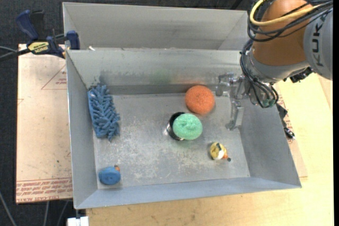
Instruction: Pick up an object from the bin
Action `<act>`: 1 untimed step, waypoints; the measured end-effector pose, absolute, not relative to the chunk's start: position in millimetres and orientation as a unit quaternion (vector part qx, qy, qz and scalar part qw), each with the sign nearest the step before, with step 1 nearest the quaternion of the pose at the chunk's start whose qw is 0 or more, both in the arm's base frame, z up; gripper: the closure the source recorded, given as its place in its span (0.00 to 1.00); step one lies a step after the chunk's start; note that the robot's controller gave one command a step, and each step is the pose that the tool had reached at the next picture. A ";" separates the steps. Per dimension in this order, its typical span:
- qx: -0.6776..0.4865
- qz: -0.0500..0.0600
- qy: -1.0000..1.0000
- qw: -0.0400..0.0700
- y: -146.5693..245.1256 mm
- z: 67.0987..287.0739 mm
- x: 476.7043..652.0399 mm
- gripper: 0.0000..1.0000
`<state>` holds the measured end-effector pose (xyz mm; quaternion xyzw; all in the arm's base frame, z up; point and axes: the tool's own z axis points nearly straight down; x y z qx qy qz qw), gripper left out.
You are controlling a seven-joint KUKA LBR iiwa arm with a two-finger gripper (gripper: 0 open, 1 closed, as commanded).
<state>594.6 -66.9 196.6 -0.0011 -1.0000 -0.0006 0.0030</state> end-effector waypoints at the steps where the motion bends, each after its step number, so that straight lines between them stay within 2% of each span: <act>1: 0.000 0.000 -1.000 -0.001 -66.6 201.6 596.0 0.00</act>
Offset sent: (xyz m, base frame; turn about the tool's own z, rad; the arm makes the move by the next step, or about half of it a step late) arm 0.0619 0.0251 -0.1266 0.0069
